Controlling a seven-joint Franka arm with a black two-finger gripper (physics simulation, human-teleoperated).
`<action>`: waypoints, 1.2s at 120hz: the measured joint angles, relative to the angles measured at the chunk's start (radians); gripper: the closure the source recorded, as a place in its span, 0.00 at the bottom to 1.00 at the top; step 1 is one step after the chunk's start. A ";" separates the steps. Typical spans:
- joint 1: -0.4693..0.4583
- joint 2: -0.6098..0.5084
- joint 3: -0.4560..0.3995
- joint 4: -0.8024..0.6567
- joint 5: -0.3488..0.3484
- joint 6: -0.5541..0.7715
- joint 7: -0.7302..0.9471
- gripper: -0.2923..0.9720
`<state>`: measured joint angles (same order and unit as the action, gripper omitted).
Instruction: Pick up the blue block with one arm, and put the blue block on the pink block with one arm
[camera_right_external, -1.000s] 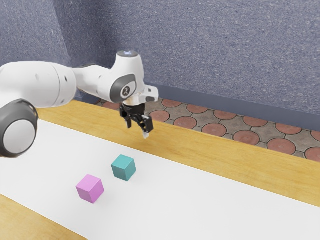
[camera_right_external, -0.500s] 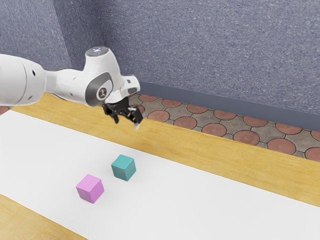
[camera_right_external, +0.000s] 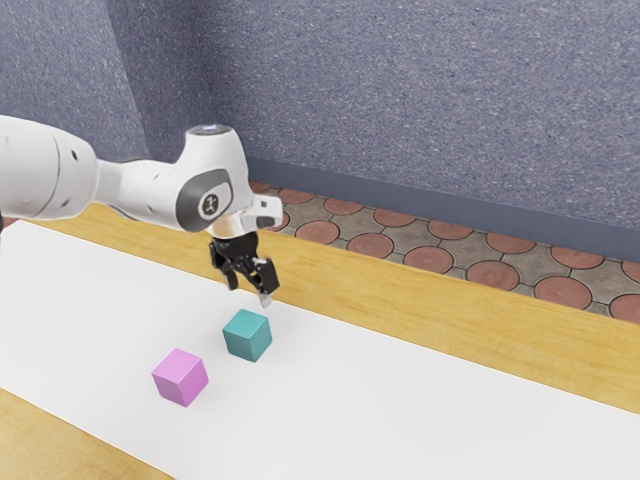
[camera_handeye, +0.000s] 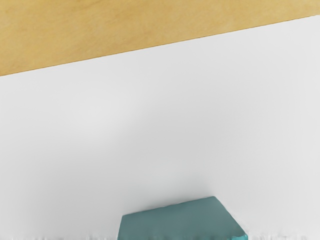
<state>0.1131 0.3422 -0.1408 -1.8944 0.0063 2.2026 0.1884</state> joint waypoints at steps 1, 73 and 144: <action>0.000 -0.002 -0.001 -0.003 0.000 0.000 0.002 0.23; 0.005 -0.031 -0.010 -0.135 0.024 0.142 -0.147 0.23; 0.013 -0.085 -0.025 -0.304 0.071 0.355 -0.224 0.24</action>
<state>0.1266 0.2573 -0.1661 -2.1979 0.0773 2.5575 -0.0357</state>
